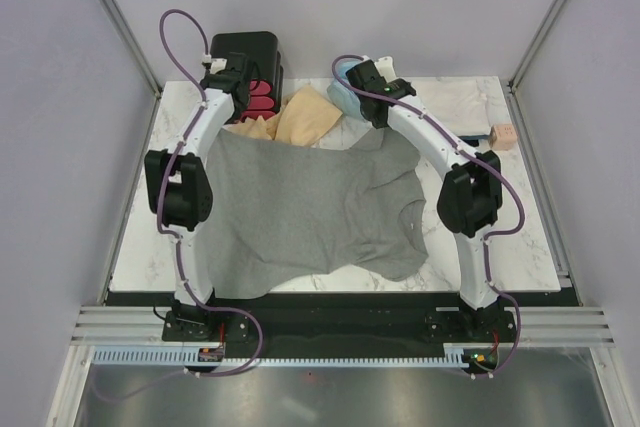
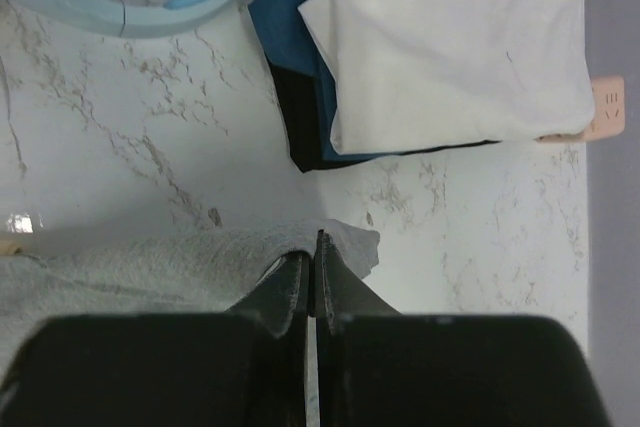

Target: Fold and stack the t-shirts

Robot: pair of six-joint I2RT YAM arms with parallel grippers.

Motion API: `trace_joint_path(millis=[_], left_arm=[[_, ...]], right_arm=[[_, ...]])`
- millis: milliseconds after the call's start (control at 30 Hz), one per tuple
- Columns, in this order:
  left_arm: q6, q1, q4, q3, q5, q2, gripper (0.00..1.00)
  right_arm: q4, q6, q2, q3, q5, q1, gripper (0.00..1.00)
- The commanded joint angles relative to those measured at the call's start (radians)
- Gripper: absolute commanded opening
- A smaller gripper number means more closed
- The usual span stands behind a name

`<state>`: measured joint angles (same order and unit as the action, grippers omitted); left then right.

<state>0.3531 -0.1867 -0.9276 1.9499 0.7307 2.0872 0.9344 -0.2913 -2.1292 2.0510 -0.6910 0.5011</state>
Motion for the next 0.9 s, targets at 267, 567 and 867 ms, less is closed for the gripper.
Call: trace_joint_path(millis=[267, 567, 867], left_arm=[[-0.054, 0.027, 0.047, 0.173, 0.021, 0.114, 0.02], [-0.02, 0.027, 0.044, 0.126, 0.081, 0.083, 0.24], [-0.011, 0.032, 0.044, -0.026, 0.15, -0.093, 0.41]], right_arm=[[-0.137, 0.057, -0.162, 0.187, -0.027, -0.003, 0.27], [-0.186, 0.058, -0.164, 0.213, -0.016, -0.003, 0.65], [-0.209, 0.075, 0.043, 0.023, 0.065, -0.003, 0.64]])
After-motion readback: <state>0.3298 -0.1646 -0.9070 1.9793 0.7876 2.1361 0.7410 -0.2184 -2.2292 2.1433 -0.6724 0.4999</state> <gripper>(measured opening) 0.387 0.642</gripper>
